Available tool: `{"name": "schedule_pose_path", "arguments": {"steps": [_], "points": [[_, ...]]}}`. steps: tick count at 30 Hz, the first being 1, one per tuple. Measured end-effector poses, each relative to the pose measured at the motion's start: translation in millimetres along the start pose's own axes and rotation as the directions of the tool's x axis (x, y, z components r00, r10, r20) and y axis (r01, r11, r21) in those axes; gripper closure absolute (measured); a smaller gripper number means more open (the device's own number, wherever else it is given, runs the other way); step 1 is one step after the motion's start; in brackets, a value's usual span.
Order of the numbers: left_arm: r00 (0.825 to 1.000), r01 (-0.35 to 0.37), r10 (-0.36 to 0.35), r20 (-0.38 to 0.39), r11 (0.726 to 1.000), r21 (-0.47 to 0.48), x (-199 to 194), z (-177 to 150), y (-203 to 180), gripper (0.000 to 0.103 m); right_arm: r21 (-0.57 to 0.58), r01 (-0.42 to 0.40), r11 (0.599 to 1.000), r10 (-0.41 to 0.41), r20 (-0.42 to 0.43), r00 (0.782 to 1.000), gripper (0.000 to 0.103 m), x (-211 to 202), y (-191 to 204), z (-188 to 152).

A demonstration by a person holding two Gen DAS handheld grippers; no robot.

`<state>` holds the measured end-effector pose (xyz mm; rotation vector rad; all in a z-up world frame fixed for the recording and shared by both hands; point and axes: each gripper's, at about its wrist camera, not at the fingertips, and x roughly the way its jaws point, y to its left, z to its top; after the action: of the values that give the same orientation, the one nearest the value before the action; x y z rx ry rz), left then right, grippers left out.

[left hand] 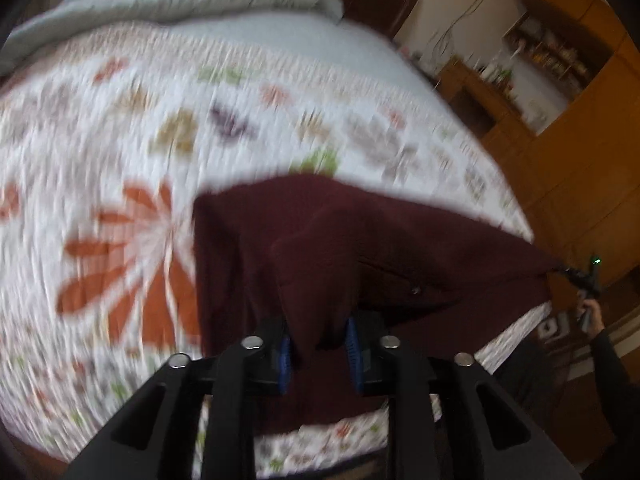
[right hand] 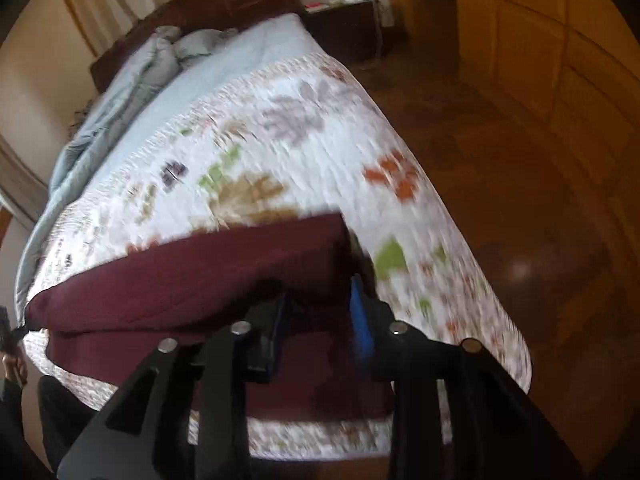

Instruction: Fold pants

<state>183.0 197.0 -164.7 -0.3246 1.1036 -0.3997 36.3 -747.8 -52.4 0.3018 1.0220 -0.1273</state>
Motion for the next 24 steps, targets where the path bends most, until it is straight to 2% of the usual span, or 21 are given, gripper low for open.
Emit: {"name": "schedule_pose_path", "arguments": {"steps": [1,2,4,6,8,10,13,16,18,21,24], "points": [[0.999,-0.027,0.026,-0.038,0.999,-0.021,8.8,-10.1,7.0,0.066,0.027,0.017,0.999,-0.017,-0.012,1.0,0.056,3.4,-4.2,-11.2],[0.997,-0.054,0.052,-0.061,0.998,-0.032,13.5,-16.9,11.9,0.059,0.054,0.024,0.998,-0.023,-0.026,0.999,0.049,5.1,-7.3,-18.6],[0.992,-0.106,0.101,-0.078,0.992,-0.062,12.3,-27.2,21.1,0.033,0.146,0.014,0.989,-0.006,-0.054,0.999,0.047,6.7,-18.0,-35.1],[0.99,-0.119,0.112,-0.084,0.989,-0.082,4.5,-35.6,26.6,0.028,0.268,-0.019,0.963,0.039,-0.069,0.997,0.042,2.4,-29.8,-51.8],[0.981,-0.181,0.174,-0.085,0.98,-0.082,-8.0,-43.0,28.6,0.027,0.382,-0.079,0.921,0.106,-0.051,0.993,0.042,-6.1,-39.9,-66.6],[0.965,-0.258,0.252,-0.07,0.961,-0.096,-24.0,-50.6,31.1,0.027,0.485,-0.164,0.859,0.192,-0.008,0.981,0.041,-13.9,-44.0,-80.1],[0.964,-0.264,0.265,-0.022,0.941,-0.212,-51.3,-59.3,41.3,0.027,0.551,-0.293,0.782,0.31,0.064,0.948,0.038,-15.3,-35.2,-89.1],[0.98,-0.16,0.185,0.069,0.95,-0.27,-71.7,-61.9,28.7,0.024,0.577,-0.341,0.742,0.357,0.089,0.93,0.038,-0.8,-22.2,-83.8],[0.987,-0.034,0.079,0.142,0.955,-0.296,-74.7,-61.2,12.9,0.016,0.589,-0.338,0.734,0.351,0.097,0.931,0.037,10.6,-21.1,-74.9],[0.982,0.13,-0.066,0.178,0.918,-0.374,-55.6,-59.7,0.4,0.015,0.632,-0.344,0.694,0.359,0.109,0.927,0.037,34.6,-26.7,-67.3],[0.979,0.186,-0.123,0.165,0.871,-0.455,-25.4,-55.8,0.5,0.015,0.663,-0.352,0.661,0.363,0.127,0.923,0.037,50.6,-32.2,-62.3]]}}
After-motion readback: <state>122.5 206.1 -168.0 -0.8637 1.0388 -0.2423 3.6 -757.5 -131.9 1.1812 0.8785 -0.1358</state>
